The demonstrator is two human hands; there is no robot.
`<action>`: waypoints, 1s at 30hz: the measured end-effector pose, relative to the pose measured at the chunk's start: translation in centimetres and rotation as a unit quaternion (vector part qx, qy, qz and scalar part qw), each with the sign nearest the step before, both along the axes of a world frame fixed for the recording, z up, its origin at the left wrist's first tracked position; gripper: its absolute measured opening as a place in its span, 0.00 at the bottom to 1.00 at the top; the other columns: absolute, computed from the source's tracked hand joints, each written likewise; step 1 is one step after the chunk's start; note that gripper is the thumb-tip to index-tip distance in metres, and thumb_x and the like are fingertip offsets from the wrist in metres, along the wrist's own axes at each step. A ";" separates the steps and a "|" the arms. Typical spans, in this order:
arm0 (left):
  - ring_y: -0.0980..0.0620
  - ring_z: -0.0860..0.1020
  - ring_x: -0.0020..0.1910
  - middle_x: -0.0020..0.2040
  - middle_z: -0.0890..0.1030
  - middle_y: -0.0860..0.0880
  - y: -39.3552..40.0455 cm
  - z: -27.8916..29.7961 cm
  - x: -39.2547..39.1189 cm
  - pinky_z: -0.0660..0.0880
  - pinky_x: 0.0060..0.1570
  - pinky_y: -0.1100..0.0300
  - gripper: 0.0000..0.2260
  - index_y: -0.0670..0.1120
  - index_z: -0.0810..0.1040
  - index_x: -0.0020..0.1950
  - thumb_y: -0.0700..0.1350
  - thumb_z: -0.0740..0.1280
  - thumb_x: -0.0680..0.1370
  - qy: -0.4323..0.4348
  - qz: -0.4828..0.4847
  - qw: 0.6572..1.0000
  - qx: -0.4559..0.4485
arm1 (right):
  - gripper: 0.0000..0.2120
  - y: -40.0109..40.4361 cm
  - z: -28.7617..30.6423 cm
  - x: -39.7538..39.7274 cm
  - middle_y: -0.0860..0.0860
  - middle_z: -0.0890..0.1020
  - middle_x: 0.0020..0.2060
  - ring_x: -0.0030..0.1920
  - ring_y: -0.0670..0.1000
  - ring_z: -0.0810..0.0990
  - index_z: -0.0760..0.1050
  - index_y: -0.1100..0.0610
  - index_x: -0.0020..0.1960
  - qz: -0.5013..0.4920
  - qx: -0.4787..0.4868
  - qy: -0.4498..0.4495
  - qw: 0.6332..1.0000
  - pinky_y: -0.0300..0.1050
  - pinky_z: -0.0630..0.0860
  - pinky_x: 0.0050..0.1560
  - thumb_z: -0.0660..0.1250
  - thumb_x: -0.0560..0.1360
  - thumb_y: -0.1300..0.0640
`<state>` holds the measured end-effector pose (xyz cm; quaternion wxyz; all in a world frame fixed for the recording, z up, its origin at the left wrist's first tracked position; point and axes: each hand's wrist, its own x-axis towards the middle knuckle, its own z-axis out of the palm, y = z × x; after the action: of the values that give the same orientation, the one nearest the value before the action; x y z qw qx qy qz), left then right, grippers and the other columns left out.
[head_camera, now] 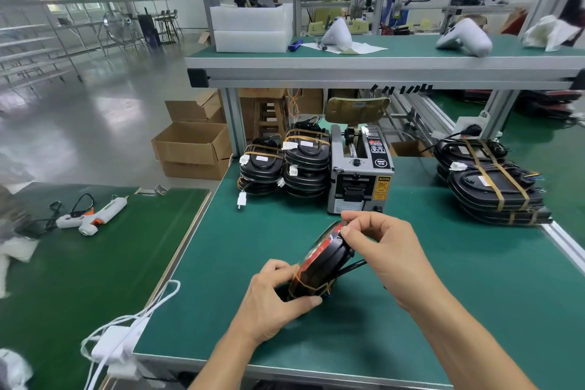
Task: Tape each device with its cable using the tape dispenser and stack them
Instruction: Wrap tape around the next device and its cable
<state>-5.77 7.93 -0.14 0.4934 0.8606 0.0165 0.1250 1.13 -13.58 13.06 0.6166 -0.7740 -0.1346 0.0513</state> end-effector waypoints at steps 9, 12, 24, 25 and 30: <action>0.52 0.81 0.55 0.53 0.80 0.53 -0.1 0.2 -0.1 0.75 0.56 0.65 0.15 0.68 0.87 0.53 0.65 0.81 0.68 -0.001 -0.002 1.000 0.000 | 0.07 0.2 0.0 -0.2 0.36 0.86 0.52 0.57 0.39 0.83 0.82 0.49 0.37 -0.025 -0.039 -0.033 0.998 0.51 0.76 0.67 0.74 0.73 0.57; 0.52 0.81 0.56 0.53 0.80 0.53 -0.1 0.4 -0.2 0.75 0.57 0.66 0.15 0.69 0.87 0.54 0.64 0.81 0.68 0.001 -0.005 1.000 0.000 | 0.08 0.3 0.0 -0.2 0.35 0.85 0.52 0.57 0.39 0.83 0.82 0.47 0.37 -0.031 -0.045 -0.036 0.998 0.51 0.76 0.66 0.74 0.72 0.58; 0.52 0.81 0.54 0.53 0.79 0.52 -0.2 0.7 -0.3 0.76 0.58 0.61 0.15 0.68 0.87 0.53 0.66 0.80 0.67 0.007 -0.006 1.000 0.004 | 0.08 0.5 -0.2 -0.5 0.34 0.85 0.50 0.55 0.39 0.83 0.82 0.46 0.37 -0.061 -0.048 -0.034 0.996 0.48 0.78 0.62 0.73 0.70 0.58; 0.52 0.81 0.54 0.52 0.79 0.52 -0.2 0.7 -0.3 0.76 0.57 0.61 0.15 0.68 0.87 0.53 0.66 0.80 0.67 0.004 -0.006 1.000 0.004 | 0.07 0.5 -0.2 -0.6 0.35 0.86 0.50 0.54 0.38 0.83 0.82 0.46 0.37 -0.066 -0.046 -0.033 0.996 0.47 0.78 0.61 0.73 0.70 0.58; 0.52 0.81 0.55 0.51 0.79 0.53 -0.3 0.7 -0.3 0.74 0.55 0.66 0.16 0.70 0.86 0.55 0.65 0.80 0.67 -0.005 -0.008 1.000 0.002 | 0.08 0.3 -0.5 -0.8 0.33 0.85 0.49 0.51 0.36 0.83 0.82 0.46 0.37 -0.081 -0.042 -0.032 0.995 0.44 0.78 0.57 0.73 0.70 0.58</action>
<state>-6.02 7.66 0.52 0.4923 0.8614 0.0068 0.1249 0.32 -13.25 12.59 0.5808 -0.8090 -0.0887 -0.0181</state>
